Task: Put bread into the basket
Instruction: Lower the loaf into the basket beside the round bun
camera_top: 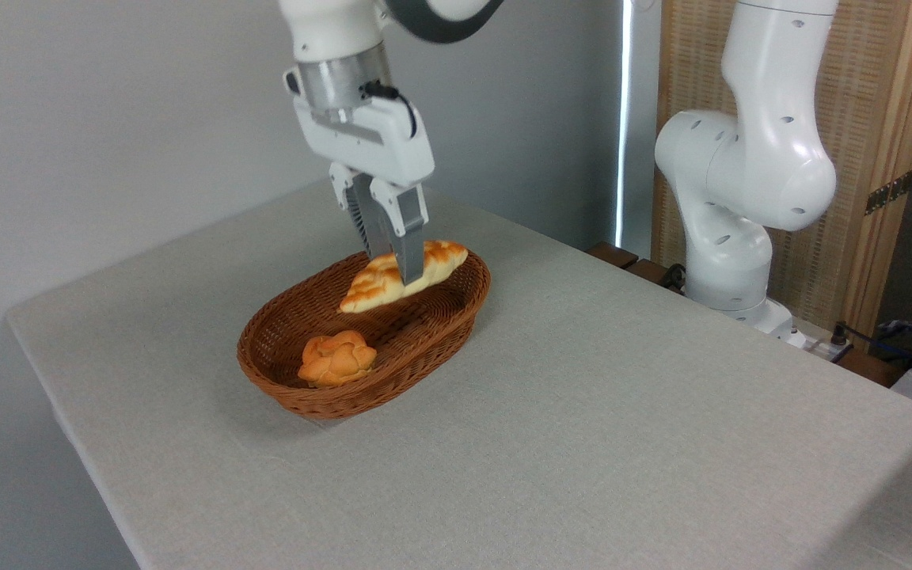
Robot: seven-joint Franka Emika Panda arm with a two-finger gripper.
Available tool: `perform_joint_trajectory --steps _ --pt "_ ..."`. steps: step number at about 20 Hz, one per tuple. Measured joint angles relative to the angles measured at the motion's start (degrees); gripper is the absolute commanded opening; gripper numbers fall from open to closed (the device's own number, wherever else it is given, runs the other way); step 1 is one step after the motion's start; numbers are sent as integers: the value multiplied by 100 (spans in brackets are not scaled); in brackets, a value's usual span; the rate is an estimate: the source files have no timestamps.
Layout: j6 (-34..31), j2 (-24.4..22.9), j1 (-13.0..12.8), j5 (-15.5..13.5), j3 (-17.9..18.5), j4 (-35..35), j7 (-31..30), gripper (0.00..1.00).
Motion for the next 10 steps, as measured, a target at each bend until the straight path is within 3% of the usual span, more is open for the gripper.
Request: perform_joint_trajectory --steps 1,6,10 --pt "0 150 0 46 -22 89 -79 100" --pt "0 650 1 408 -119 452 -122 100" --pt "0 665 1 440 -127 536 -122 100"
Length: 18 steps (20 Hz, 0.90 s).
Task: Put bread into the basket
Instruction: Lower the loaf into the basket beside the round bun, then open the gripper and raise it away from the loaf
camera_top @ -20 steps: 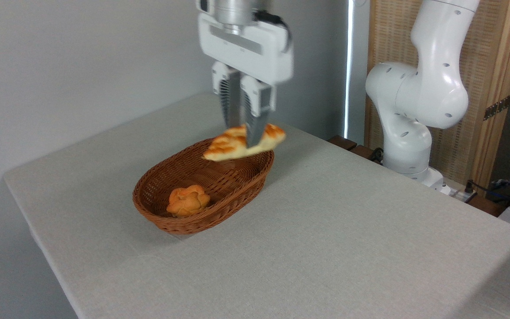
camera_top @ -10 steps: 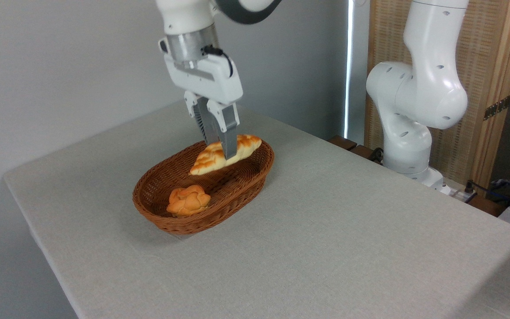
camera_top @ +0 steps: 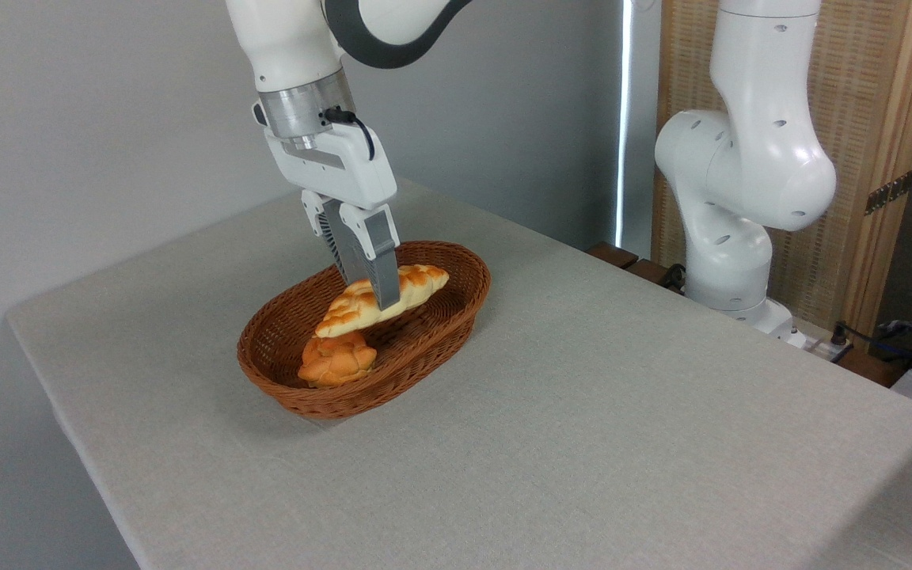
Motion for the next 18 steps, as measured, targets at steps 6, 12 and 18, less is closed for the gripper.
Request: perform_joint_trajectory --steps 6,12,18 --pt "-1 0 4 3 0 27 0 100" --pt "1 -7 55 8 80 202 -3 100" --pt "-1 -90 118 14 1217 1124 185 100"
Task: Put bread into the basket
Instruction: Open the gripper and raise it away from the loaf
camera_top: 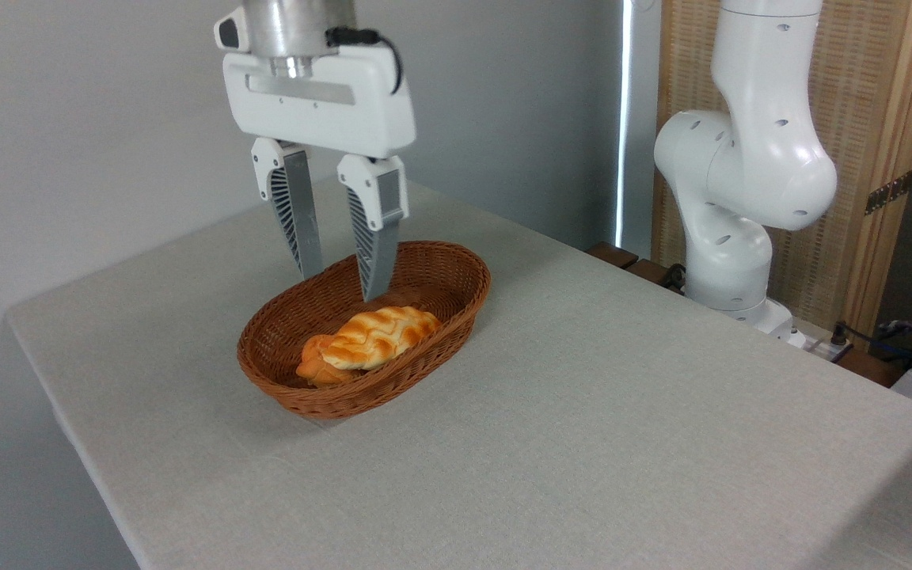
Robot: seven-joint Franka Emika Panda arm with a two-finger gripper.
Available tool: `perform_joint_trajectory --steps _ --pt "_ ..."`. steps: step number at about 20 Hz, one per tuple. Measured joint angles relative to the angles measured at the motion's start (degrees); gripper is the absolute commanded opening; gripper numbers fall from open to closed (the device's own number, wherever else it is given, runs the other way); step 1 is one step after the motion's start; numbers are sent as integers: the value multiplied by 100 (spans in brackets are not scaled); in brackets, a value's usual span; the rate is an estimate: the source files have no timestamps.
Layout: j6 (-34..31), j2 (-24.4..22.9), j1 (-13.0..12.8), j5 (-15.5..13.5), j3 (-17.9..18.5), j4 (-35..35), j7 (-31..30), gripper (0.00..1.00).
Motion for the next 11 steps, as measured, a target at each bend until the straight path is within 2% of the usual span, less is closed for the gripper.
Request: perform_joint_trajectory --steps 4,8,11 --pt "-75 37 12 -2 407 28 920 100" --pt "-262 102 -41 -45 413 25 1107 100" --pt "-267 214 -61 -111 409 23 1483 100"
